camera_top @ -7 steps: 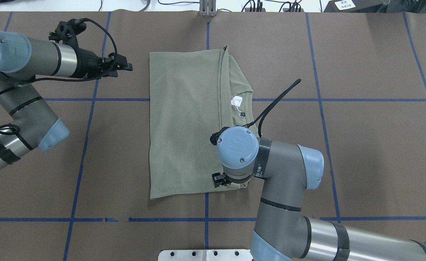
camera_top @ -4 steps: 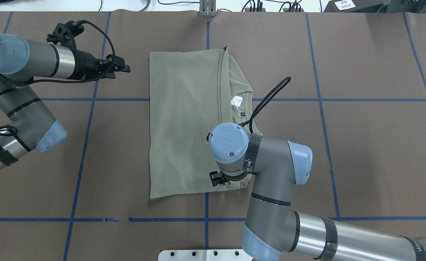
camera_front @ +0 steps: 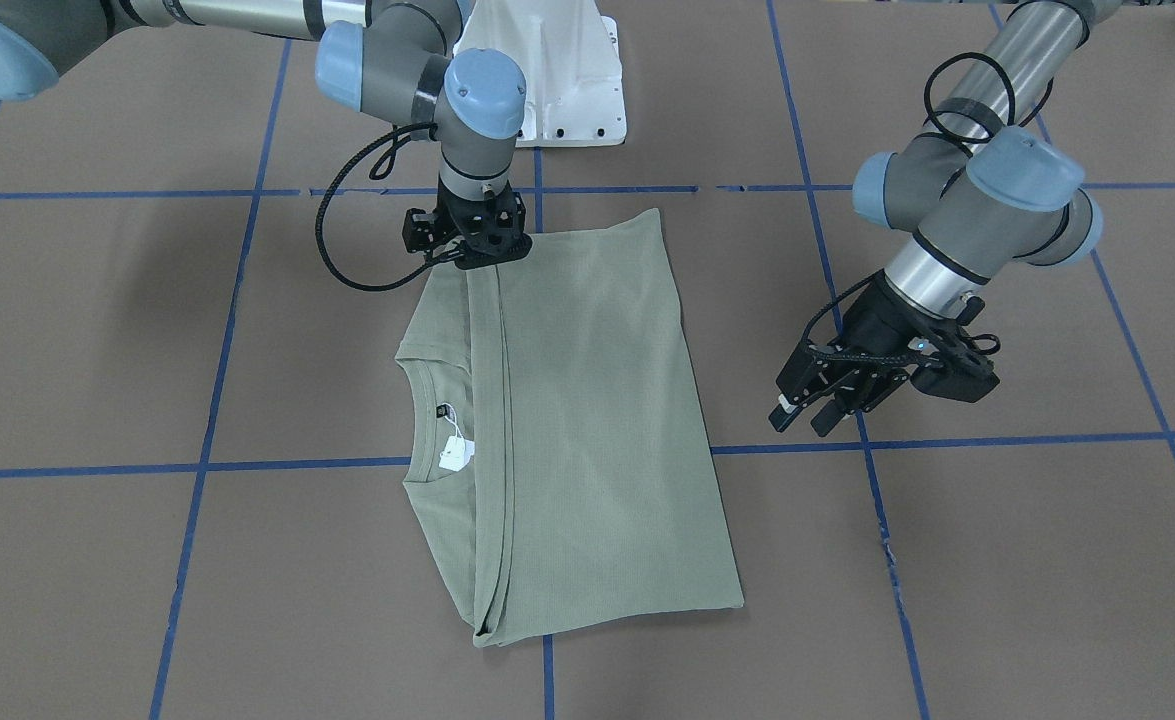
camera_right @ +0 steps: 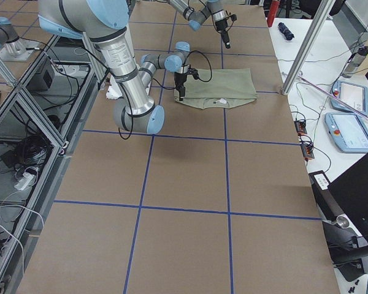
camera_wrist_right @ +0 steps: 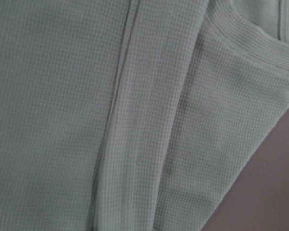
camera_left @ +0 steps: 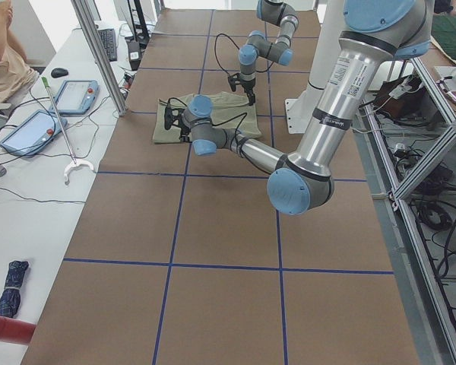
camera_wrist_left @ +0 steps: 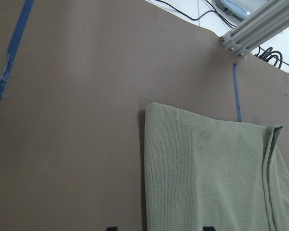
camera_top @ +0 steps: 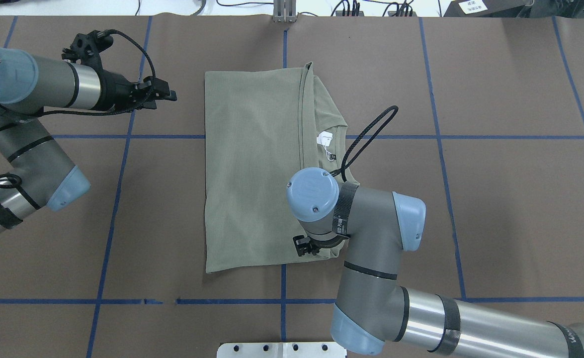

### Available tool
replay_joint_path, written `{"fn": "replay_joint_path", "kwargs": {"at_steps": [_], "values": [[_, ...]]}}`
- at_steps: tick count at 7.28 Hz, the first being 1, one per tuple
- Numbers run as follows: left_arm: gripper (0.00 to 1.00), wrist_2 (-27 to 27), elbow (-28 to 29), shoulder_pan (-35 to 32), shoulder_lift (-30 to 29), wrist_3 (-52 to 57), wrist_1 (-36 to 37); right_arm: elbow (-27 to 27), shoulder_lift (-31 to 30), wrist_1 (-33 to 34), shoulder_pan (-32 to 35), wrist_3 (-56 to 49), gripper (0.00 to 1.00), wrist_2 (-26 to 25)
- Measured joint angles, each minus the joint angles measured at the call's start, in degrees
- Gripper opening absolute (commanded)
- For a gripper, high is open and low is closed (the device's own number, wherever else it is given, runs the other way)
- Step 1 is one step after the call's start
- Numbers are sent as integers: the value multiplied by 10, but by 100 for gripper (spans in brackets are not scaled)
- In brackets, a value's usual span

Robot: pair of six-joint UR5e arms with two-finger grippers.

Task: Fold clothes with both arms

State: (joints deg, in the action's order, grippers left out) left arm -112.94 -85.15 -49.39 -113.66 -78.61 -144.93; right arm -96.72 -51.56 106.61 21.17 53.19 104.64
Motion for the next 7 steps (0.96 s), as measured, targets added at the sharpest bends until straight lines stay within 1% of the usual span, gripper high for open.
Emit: {"fn": "replay_joint_path", "kwargs": {"at_steps": [1, 4, 5, 6, 7], "values": [[67, 0, -3, 0, 0, 0, 0, -20, -14, 21, 8, -23, 100, 2], [67, 1, -11, 0, -1, -1, 1, -116, -116, 47, 13, -45, 100, 2], [67, 0, -12, 0, -1, -1, 1, -136, -123, 55, 11, -46, 100, 1], [67, 0, -13, 0, -1, -1, 1, -132, -106, 63, 12, -46, 100, -1], [67, 0, -15, 0, -1, -1, 1, -113, -77, 65, 16, -46, 100, -3]]}}
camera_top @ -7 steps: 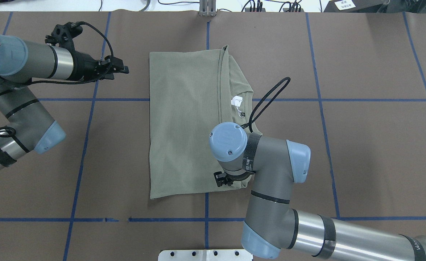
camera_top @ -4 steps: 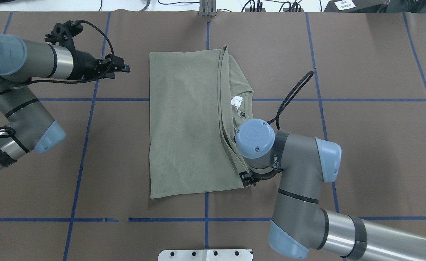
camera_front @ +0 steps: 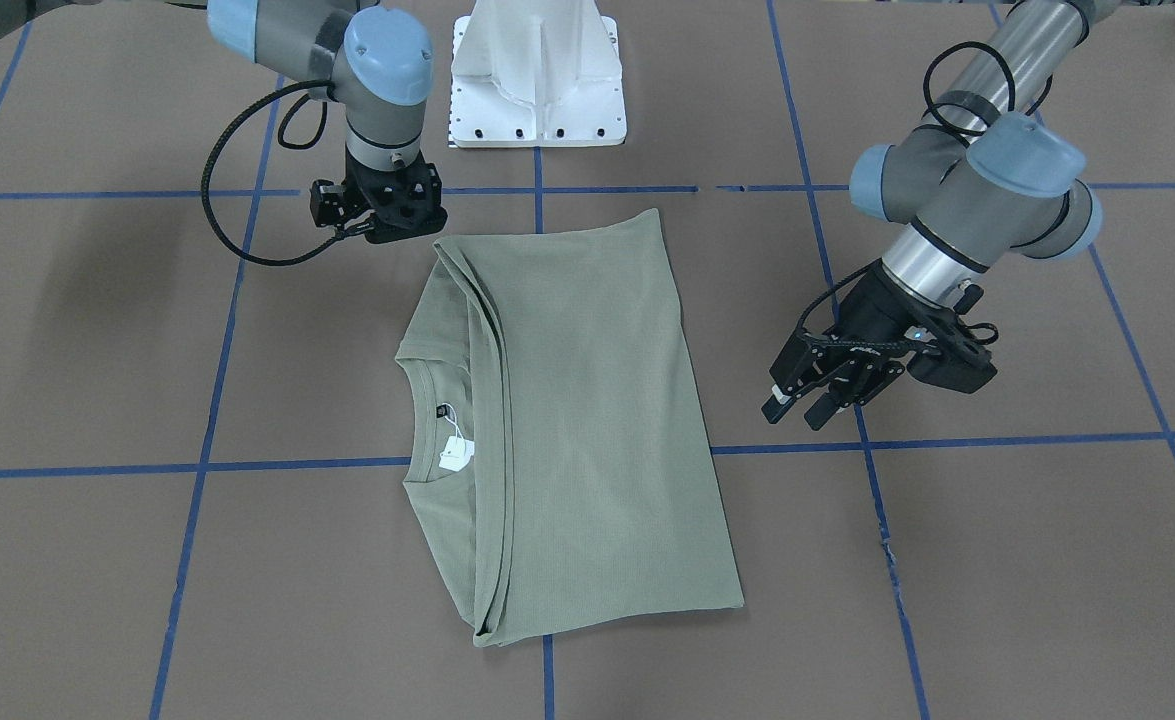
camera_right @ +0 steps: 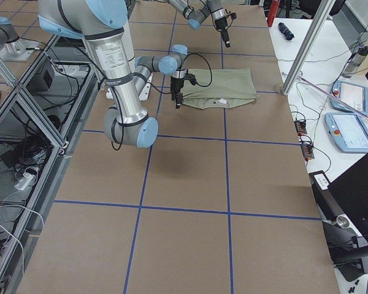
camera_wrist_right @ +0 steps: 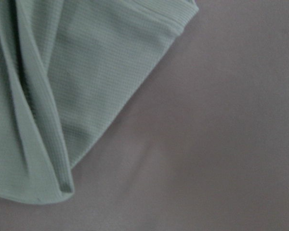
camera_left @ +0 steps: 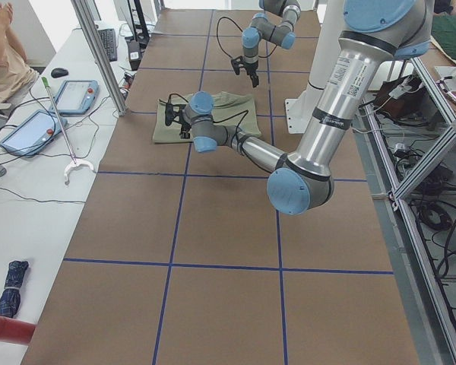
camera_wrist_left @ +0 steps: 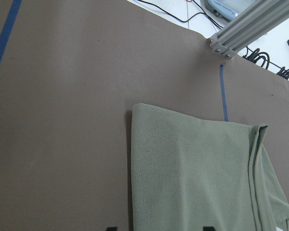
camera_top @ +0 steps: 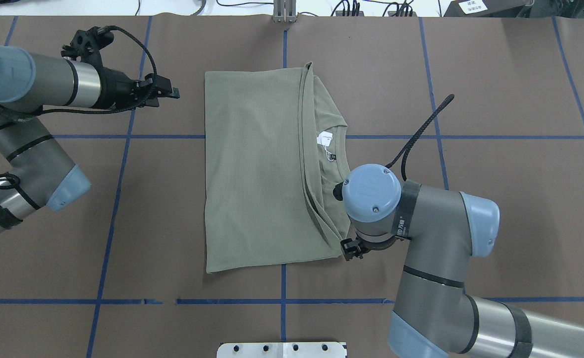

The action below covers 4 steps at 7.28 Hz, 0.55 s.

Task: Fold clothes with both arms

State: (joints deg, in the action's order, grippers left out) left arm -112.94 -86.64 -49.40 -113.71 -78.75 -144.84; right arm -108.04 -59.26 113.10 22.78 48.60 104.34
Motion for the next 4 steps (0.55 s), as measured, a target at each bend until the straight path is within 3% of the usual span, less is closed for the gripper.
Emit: {"fn": "replay_joint_path", "kwargs": {"at_steps": [4], "values": [[67, -2, -13, 0, 12, 0, 0, 109, 98, -55, 19, 0, 99, -1]]}}
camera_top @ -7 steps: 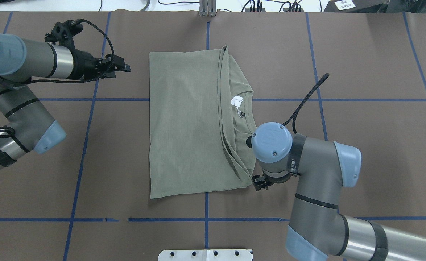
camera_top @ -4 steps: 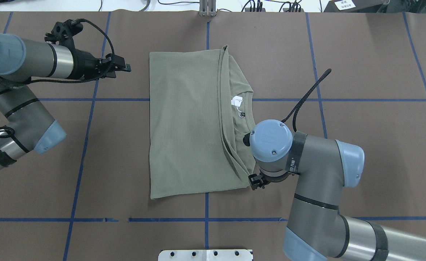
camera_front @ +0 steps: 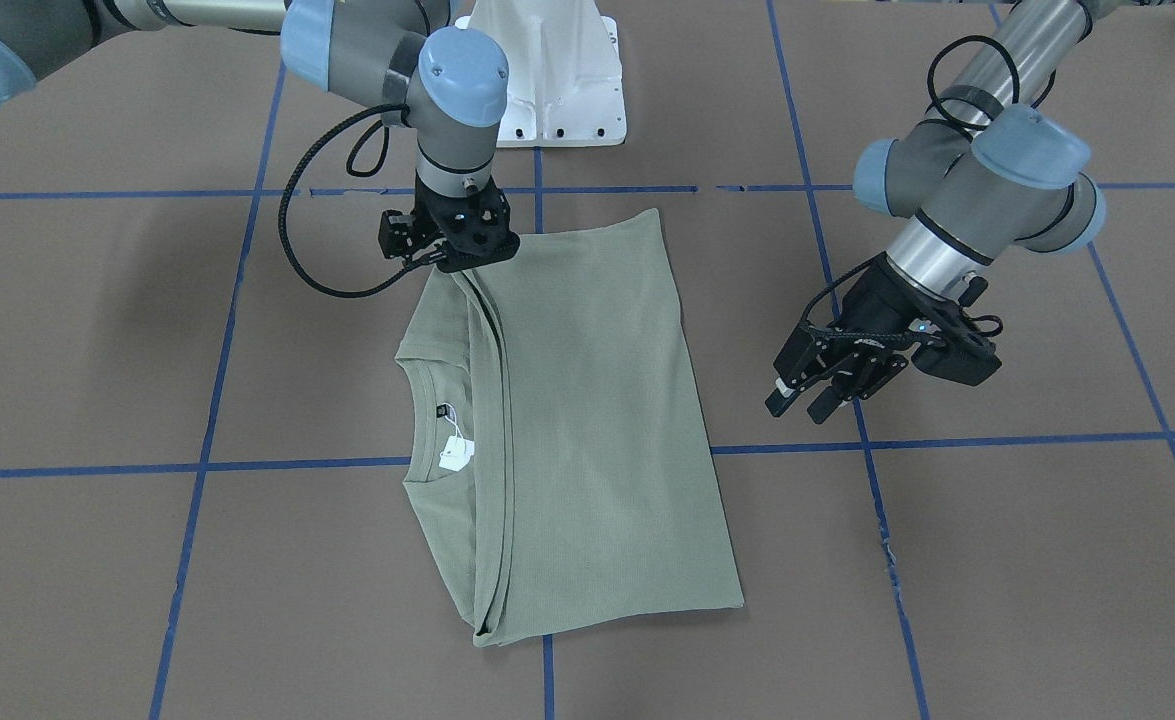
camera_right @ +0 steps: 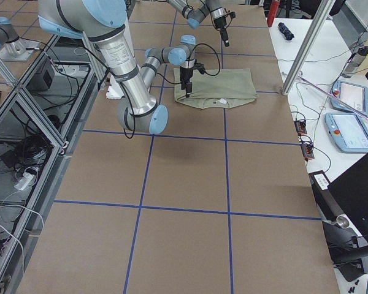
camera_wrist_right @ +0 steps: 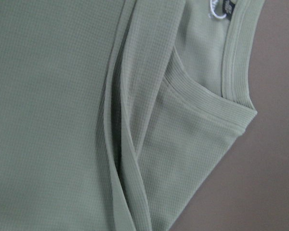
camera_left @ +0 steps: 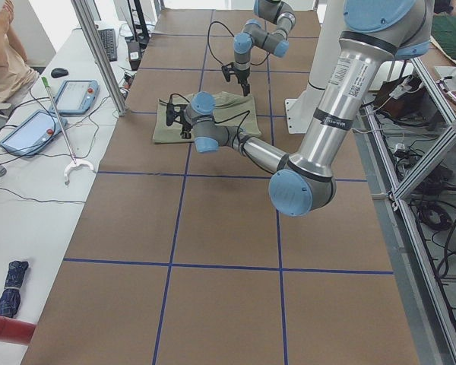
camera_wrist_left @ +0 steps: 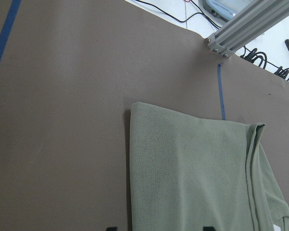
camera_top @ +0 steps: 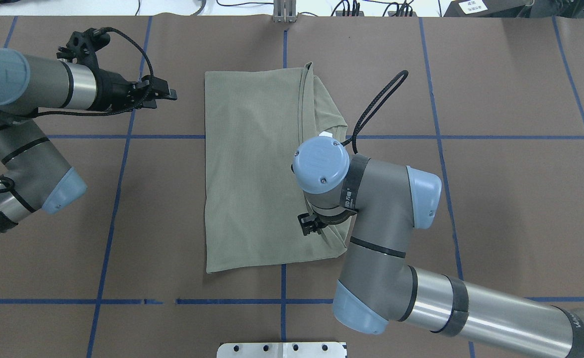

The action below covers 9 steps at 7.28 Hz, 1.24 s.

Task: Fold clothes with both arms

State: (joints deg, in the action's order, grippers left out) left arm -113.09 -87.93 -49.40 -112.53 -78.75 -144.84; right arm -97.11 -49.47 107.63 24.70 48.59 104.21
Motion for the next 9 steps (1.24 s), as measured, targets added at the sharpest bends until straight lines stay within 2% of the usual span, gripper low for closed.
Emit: {"fn": "replay_joint_path", "kwargs": {"at_steps": [3, 5, 6, 7, 9], "values": [[67, -4, -2, 0, 3, 0, 0, 33, 8, -35, 5, 8, 87, 3], [67, -5, -4, 0, 3, 0, 0, 37, 4, -46, 6, 18, 85, 17], [67, -5, -5, -1, 3, 0, 0, 45, 1, -64, 6, 24, 66, 28], [67, -5, -5, -1, 3, 0, 0, 52, 0, -82, 6, 30, 3, 40], [67, -5, -6, -1, 2, 0, 0, 57, -2, -95, 8, 42, 0, 63]]}}
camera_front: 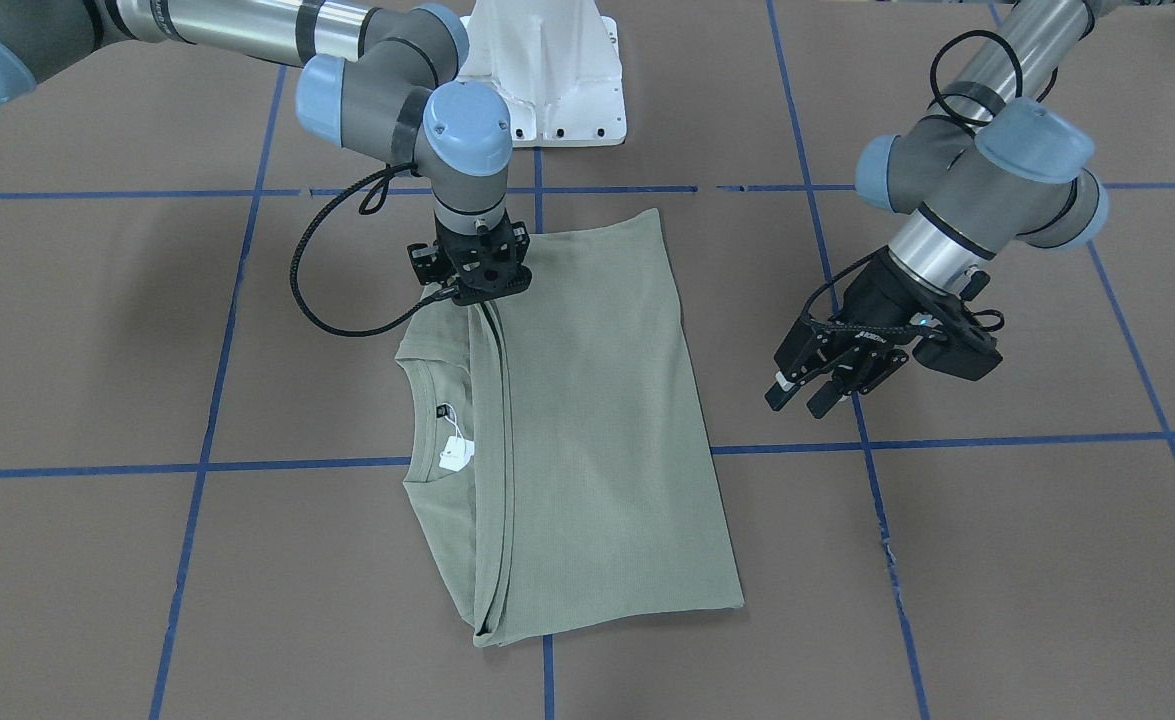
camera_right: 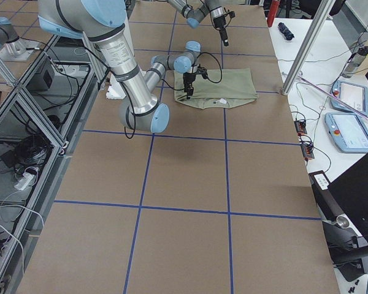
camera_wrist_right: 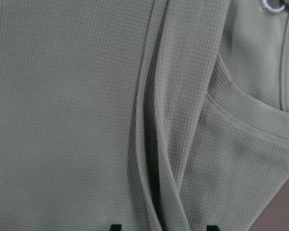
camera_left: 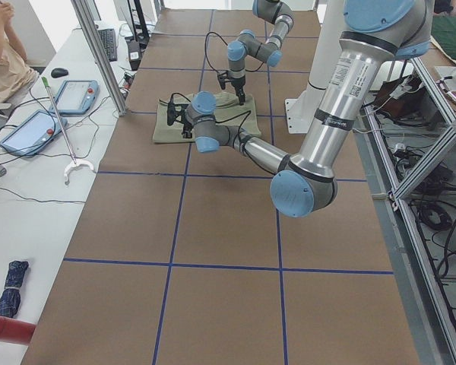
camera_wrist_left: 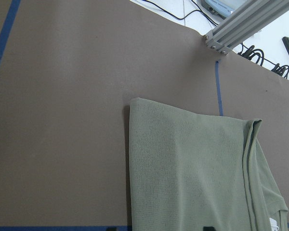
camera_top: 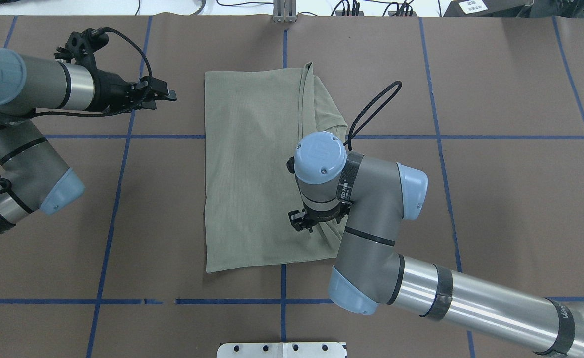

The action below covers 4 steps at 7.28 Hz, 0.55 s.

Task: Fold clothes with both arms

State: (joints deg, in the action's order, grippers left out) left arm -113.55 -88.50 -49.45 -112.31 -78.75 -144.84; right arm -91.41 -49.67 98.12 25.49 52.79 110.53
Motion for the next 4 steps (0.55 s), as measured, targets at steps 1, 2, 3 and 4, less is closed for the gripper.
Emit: {"fn": "replay_joint_path", "kwargs": {"at_steps": [1, 2, 3, 4], "values": [[66, 0, 0, 0, 0, 0, 0, 0, -2, -1, 2, 1, 0, 9], [66, 0, 0, 0, 0, 0, 0, -3, -5, -2, 6, 0, 0, 17], [65, 0, 0, 0, 0, -2, 0, -9, -10, -2, 15, -2, 0, 33], [65, 0, 0, 1, 0, -8, 0, -20, -20, -2, 25, -3, 0, 49]]}}
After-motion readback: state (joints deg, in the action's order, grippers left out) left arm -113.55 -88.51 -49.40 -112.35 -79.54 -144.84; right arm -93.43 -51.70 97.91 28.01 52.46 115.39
